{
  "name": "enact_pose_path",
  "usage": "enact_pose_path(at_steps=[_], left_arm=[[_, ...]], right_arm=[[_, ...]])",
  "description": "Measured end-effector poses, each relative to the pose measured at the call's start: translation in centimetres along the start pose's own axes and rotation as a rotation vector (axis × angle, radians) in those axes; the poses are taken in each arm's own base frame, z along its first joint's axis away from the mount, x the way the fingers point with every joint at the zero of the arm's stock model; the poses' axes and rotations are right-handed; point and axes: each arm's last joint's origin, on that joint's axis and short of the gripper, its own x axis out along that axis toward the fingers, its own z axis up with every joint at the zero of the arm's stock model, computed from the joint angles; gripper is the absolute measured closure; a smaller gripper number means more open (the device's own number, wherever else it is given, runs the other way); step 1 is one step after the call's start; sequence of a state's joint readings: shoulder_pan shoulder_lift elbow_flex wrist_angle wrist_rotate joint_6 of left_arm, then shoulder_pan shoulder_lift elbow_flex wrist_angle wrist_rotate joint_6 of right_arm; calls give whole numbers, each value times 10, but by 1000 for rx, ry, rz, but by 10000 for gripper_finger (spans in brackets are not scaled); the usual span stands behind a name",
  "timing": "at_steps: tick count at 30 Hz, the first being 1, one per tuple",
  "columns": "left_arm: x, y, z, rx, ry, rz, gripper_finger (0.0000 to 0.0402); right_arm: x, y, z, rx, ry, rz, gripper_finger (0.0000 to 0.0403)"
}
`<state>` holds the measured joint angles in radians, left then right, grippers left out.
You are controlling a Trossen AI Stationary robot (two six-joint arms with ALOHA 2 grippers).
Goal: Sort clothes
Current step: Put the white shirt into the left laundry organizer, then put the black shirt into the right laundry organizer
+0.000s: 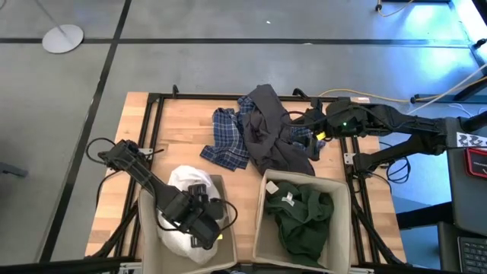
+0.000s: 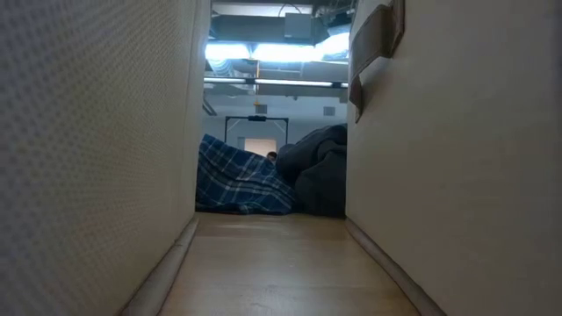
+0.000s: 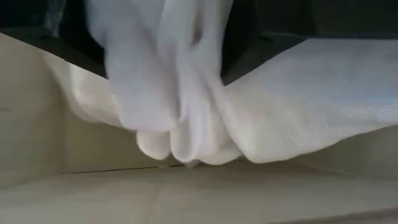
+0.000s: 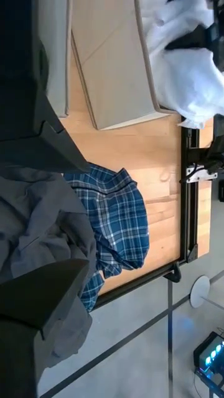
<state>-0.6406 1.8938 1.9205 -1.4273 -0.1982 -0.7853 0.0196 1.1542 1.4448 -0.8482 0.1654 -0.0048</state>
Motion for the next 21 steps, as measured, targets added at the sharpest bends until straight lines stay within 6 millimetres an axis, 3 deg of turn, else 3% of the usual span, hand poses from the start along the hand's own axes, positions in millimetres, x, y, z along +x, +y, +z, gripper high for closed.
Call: enact_pose_path(at_steps=[8,14,17,21], left_arm=[[-63,23,-2,8,-194,-78,150],[-108,61,-8,-3,-557,199,150],[-119,79,-6,-29,-644,317,150],[-122,101,0,-32,-635,392,150]], right_arm=[[0,0,0,0,0,-1,166],[0,0,-2,-4,18,-1,166],[0,0,-3,-7,33,-1,166],[0,0,-4,-7,37,-1,166]])
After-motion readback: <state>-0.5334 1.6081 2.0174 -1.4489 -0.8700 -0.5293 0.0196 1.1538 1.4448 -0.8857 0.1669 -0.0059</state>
